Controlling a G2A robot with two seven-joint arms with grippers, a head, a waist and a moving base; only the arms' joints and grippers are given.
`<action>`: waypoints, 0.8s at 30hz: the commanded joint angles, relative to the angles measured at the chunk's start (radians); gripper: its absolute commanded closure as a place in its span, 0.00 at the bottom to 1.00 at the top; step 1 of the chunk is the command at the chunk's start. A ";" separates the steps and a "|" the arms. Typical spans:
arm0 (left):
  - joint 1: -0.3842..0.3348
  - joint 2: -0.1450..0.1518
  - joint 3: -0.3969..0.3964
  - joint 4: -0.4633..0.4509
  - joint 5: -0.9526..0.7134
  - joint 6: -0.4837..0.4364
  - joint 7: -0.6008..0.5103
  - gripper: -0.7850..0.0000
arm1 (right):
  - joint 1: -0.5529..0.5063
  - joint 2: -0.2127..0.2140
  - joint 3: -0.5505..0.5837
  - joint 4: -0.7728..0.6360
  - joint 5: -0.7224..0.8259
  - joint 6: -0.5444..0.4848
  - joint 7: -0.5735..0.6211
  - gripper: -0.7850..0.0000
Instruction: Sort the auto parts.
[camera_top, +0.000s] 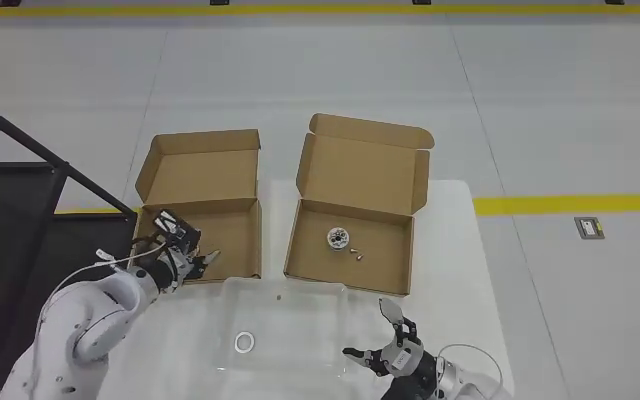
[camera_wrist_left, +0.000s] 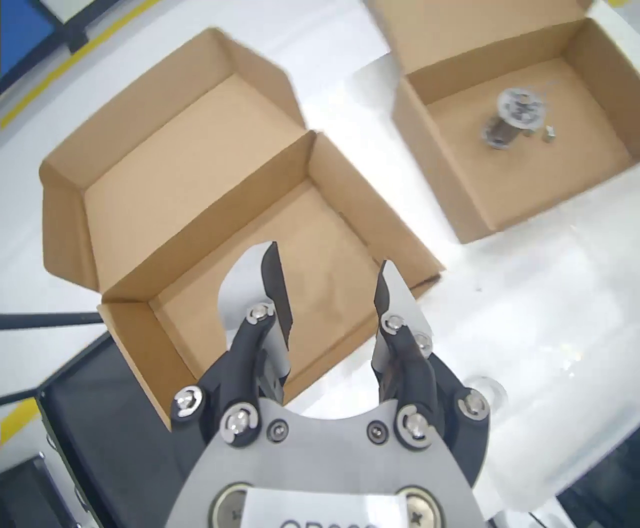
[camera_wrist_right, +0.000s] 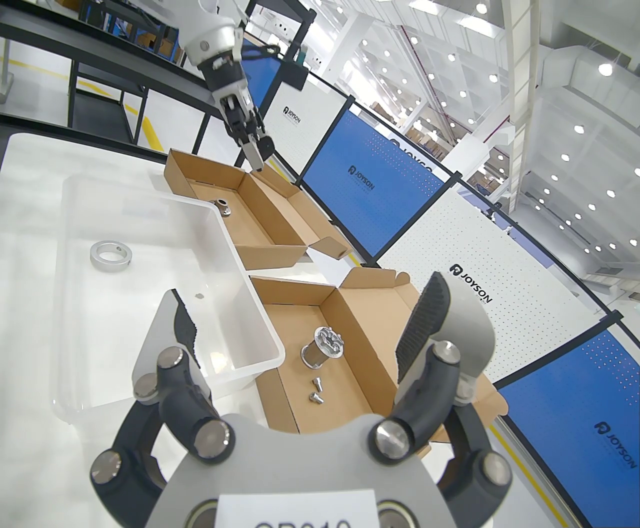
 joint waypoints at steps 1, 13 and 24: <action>0.079 0.006 -0.023 -0.111 0.041 -0.052 -0.005 0.29 | 0.000 0.000 0.000 0.000 0.000 0.000 0.000 0.00; 0.171 0.031 0.062 -0.337 0.340 -0.419 -0.039 0.00 | 0.000 0.000 0.000 0.000 0.000 0.000 0.000 0.00; 0.163 0.031 0.085 -0.331 0.363 -0.440 -0.029 0.00 | 0.000 0.000 0.000 0.000 0.000 0.000 0.000 0.00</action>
